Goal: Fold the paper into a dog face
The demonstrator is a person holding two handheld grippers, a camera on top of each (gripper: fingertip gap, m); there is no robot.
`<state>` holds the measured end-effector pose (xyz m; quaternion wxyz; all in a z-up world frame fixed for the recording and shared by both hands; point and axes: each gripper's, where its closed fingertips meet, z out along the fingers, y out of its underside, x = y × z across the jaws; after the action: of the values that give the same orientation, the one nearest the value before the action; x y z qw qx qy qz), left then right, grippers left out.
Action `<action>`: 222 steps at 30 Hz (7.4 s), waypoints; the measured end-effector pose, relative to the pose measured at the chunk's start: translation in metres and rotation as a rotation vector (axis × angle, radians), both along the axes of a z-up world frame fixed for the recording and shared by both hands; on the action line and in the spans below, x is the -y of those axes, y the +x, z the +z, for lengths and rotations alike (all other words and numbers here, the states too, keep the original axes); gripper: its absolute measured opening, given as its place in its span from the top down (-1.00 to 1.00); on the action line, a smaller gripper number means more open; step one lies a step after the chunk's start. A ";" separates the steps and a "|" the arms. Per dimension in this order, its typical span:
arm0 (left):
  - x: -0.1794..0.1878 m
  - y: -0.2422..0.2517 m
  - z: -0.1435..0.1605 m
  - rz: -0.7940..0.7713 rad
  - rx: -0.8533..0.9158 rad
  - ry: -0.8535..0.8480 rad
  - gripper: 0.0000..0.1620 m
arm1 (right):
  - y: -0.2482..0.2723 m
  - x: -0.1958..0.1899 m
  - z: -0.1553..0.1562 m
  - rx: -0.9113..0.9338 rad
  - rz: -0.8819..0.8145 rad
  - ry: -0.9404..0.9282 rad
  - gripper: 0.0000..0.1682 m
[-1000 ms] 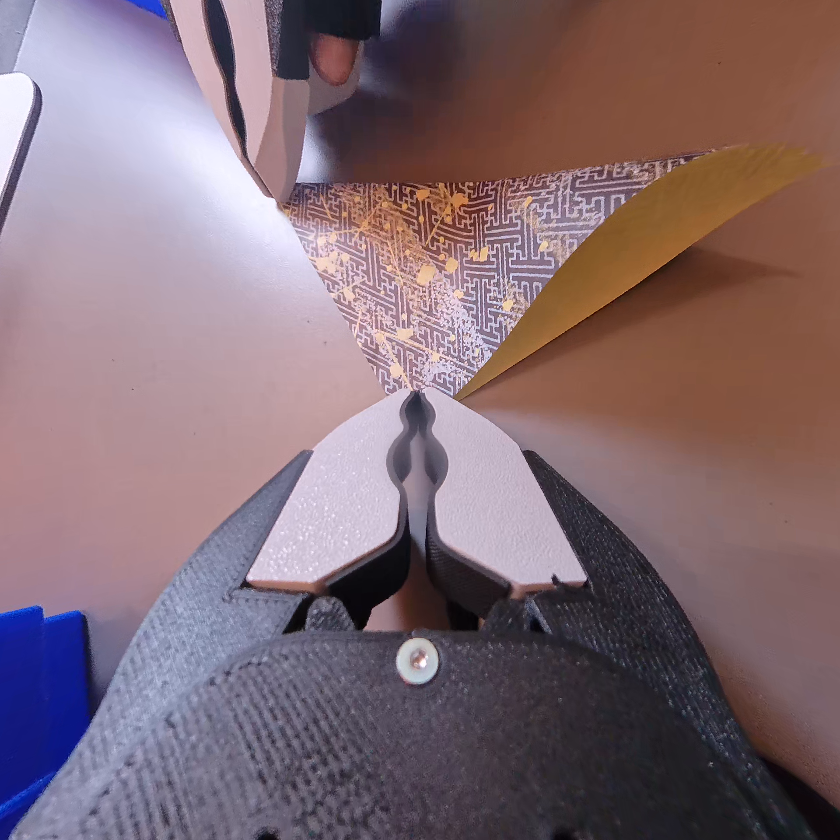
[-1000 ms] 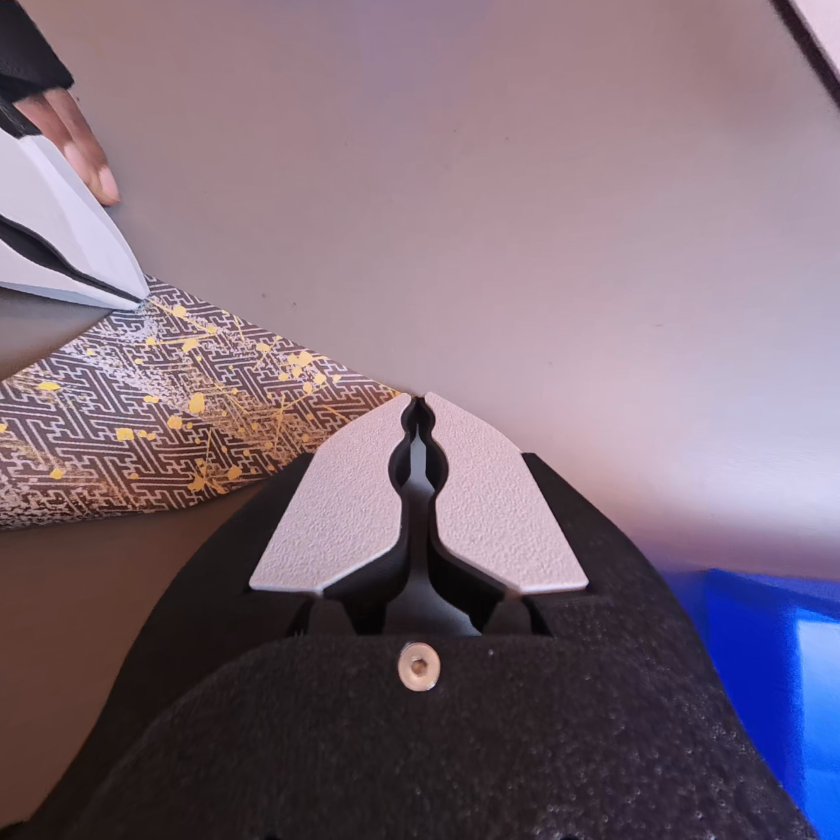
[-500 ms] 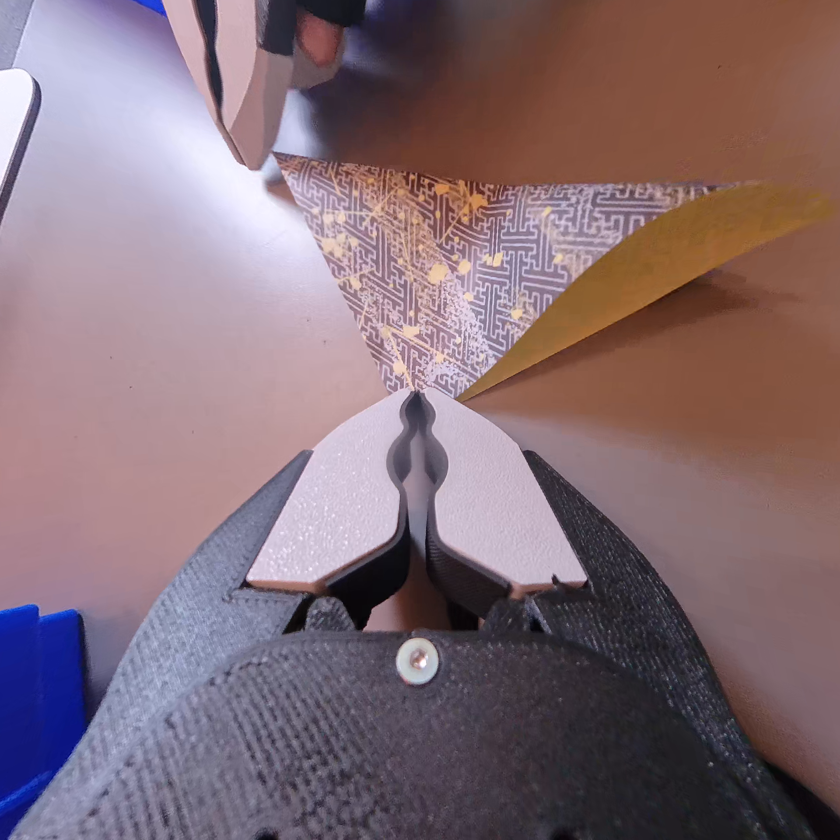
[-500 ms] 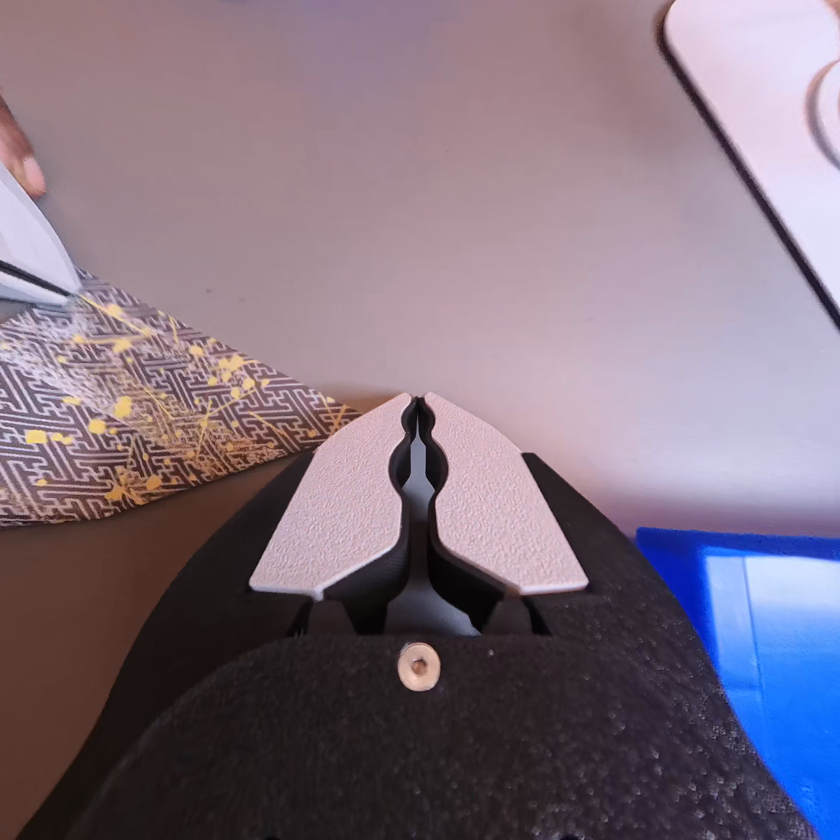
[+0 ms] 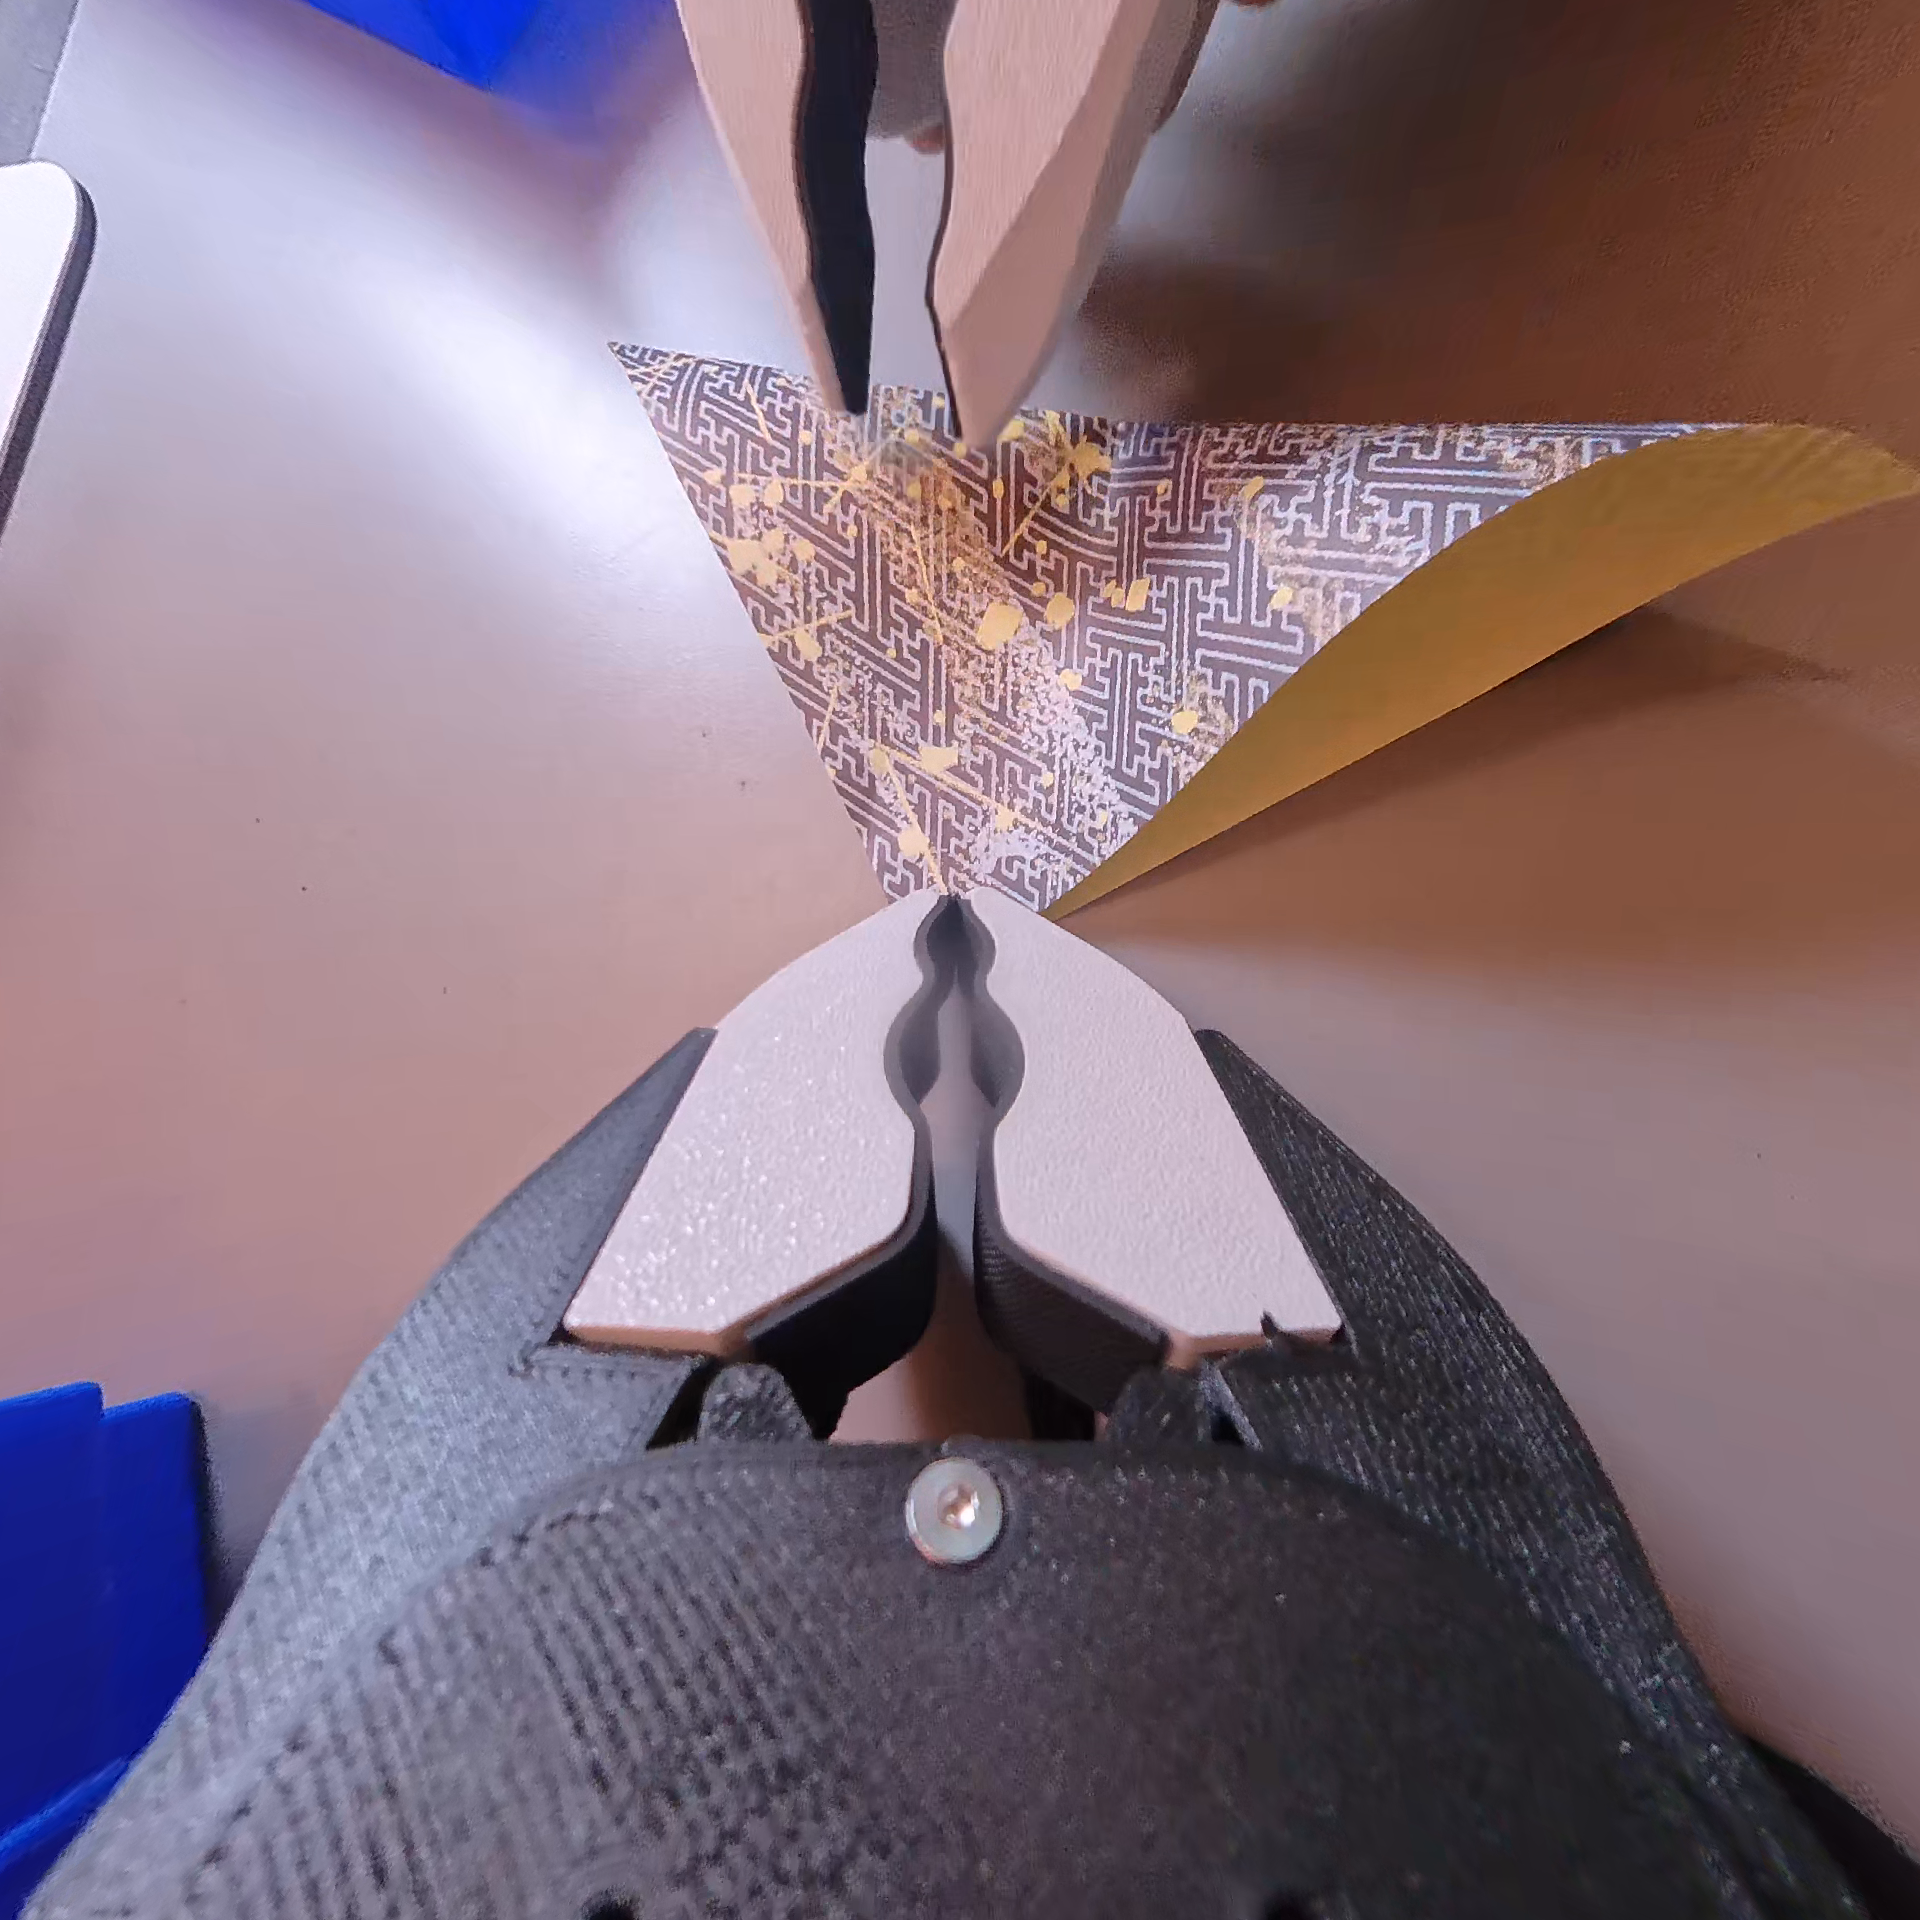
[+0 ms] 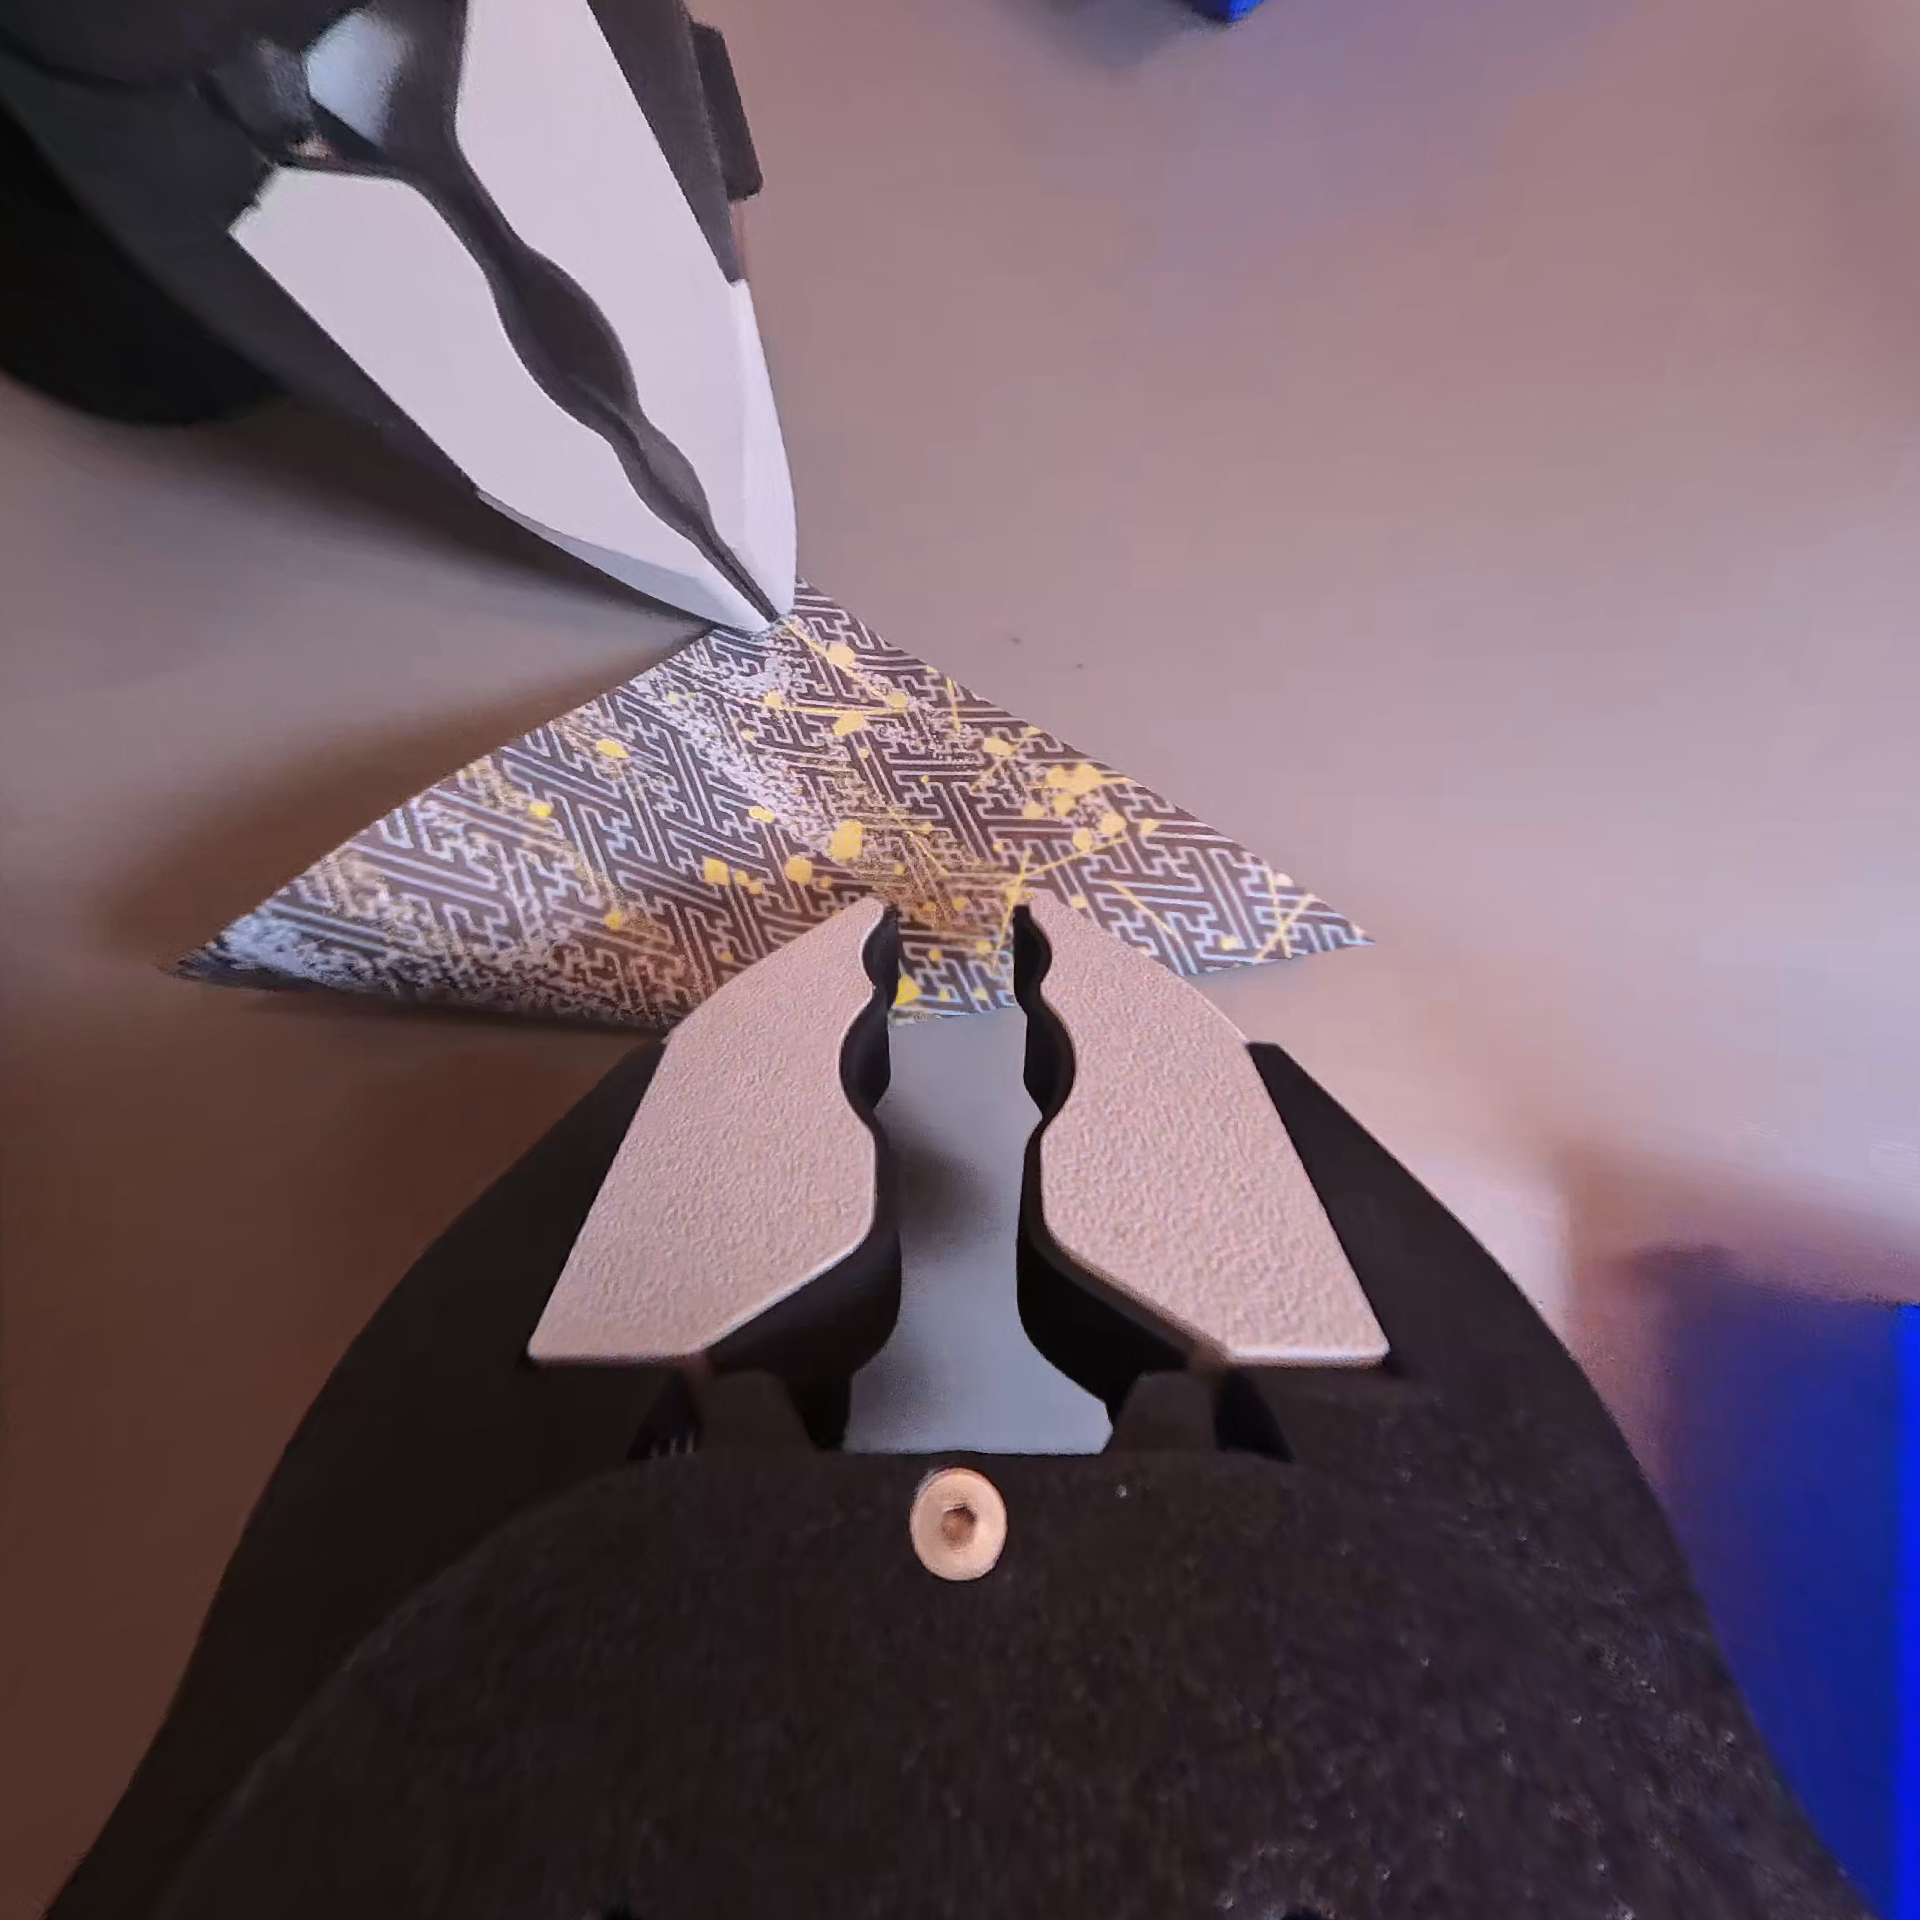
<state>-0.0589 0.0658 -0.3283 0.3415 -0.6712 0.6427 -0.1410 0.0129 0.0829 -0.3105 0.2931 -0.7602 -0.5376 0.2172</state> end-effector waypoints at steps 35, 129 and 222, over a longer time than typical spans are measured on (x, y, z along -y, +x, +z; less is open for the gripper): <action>0.013 0.011 0.028 -0.030 0.230 -0.285 1.00 | -0.012 0.021 -0.019 0.069 0.074 0.006 1.00; -0.047 0.081 0.000 -0.184 0.017 0.074 0.99 | -0.008 0.037 0.002 0.363 0.433 0.920 1.00; -0.048 0.081 0.000 -0.167 0.022 0.067 0.99 | -0.033 0.097 -0.017 0.292 0.817 1.014 1.00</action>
<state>0.0218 0.1138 -0.3282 0.3575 -0.6019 0.6971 -0.1548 -0.0199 -0.0138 -0.3278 0.4326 -0.2849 -0.8522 -0.0739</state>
